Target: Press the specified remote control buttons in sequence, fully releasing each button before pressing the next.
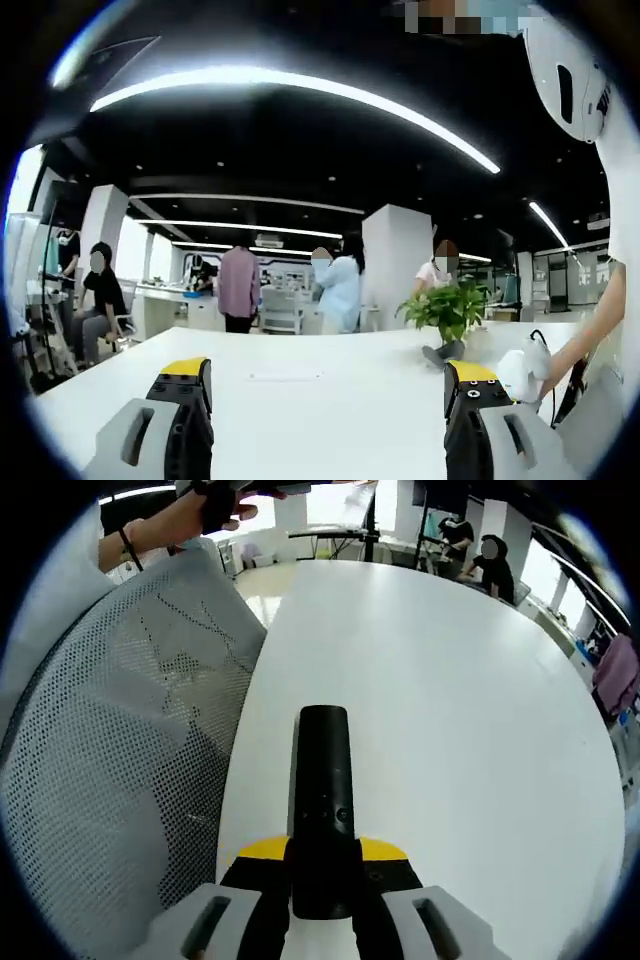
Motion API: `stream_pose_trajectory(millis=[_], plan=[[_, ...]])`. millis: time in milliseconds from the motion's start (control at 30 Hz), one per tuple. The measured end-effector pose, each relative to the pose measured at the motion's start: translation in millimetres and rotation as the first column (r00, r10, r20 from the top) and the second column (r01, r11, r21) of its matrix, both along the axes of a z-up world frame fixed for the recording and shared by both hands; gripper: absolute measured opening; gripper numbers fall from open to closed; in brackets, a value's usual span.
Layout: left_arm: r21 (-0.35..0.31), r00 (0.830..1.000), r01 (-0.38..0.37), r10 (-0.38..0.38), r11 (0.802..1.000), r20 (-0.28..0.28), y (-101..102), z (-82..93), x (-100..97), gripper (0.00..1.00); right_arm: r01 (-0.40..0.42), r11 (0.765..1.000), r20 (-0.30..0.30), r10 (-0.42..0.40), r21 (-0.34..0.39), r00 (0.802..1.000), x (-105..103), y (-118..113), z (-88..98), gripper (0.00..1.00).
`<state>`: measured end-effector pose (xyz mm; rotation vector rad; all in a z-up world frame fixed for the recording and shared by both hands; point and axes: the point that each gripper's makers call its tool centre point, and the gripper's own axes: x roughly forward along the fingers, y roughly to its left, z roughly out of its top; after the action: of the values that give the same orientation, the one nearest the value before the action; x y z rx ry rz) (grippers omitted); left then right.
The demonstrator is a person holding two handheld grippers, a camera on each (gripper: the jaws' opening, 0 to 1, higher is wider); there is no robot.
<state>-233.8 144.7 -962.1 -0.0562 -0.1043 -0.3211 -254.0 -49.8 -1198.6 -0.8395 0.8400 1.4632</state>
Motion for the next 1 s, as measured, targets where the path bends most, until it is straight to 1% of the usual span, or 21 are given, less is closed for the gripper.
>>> stream_pose_trajectory(millis=[67, 100, 167, 267, 400, 500, 567, 600, 700, 767, 833, 900, 933, 1000], plan=[[-0.001, 1.000, -0.004, 0.004, 1.000, -0.004, 3, -0.9, -1.7, 1.00, 0.010, 1.000, -0.013, -0.010, 0.002, 1.000, 4, 0, 0.1, 0.20], [0.001, 1.000, -0.004, 0.004, 1.000, -0.006, 3, -1.3, -2.4, 1.00, 0.018, 1.000, -0.039, -0.018, 0.008, 0.999, 9, 1, -0.3, 0.20], [0.004, 1.000, -0.006, 0.006, 1.000, -0.012, 4, -1.5, -4.3, 1.00, 0.018, 1.000, -0.037, -0.018, 0.006, 0.999, 15, 1, -0.8, 0.20], [-0.001, 1.000, -0.010, 0.010, 1.000, -0.015, 5, -1.9, -7.7, 1.00, -0.003, 1.000, -0.023, 0.003, -0.021, 1.000, 27, 0, -0.8, 0.20], [-0.006, 0.999, -0.012, 0.012, 1.000, -0.032, 6, -5.1, -9.6, 1.00, -0.007, 0.999, -0.028, 0.006, -0.035, 1.000, 49, 0, -0.6, 0.20], [-0.003, 1.000, -0.011, 0.011, 1.000, -0.028, 6, -5.2, -11.4, 1.00, -0.009, 0.999, -0.030, 0.007, -0.048, 1.000, 65, -2, -0.3, 0.20], [-0.005, 1.000, -0.007, 0.007, 1.000, -0.030, 5, -5.3, -11.9, 1.00, -0.022, 0.998, -0.019, 0.021, -0.065, 1.000, 74, -4, -0.4, 0.20], [-0.005, 1.000, -0.004, 0.004, 1.000, -0.031, 5, -5.4, -11.9, 1.00, -0.021, 0.997, -0.014, 0.020, -0.071, 1.000, 82, -6, -1.1, 0.20], [0.004, 0.999, 0.008, -0.008, 1.000, -0.044, 3, -8.9, -11.5, 1.00, -0.003, 0.997, -0.020, 0.002, -0.074, 1.000, 96, -6, -0.3, 0.20], [0.008, 0.998, 0.017, -0.017, 1.000, -0.054, 2, -11.3, -11.7, 1.00, -0.002, 0.997, -0.015, 0.001, -0.077, 1.000, 103, -7, 0.4, 0.20], [0.009, 0.998, 0.019, -0.019, 1.000, -0.059, 2, -12.7, -12.0, 1.00, -0.002, 0.996, 0.000, 0.002, -0.092, 1.000, 117, -9, 0.2, 0.20], [0.005, 0.998, 0.026, -0.025, 1.000, -0.061, 2, -13.5, -12.6, 1.00, 0.001, 0.995, 0.000, -0.001, -0.097, 1.000, 124, -9, 1.4, 0.20], [0.005, 0.998, 0.025, -0.025, 1.000, -0.064, 2, -14.1, -12.7, 1.00, 0.003, 0.995, -0.010, -0.004, -0.098, 1.000, 126, -9, 2.9, 0.20], [0.006, 0.996, 0.030, -0.030, 1.000, -0.080, 3, -18.5, -12.9, 1.00, -0.010, 0.994, -0.013, 0.009, -0.109, 1.000, 132, -10, 2.6, 0.20]])
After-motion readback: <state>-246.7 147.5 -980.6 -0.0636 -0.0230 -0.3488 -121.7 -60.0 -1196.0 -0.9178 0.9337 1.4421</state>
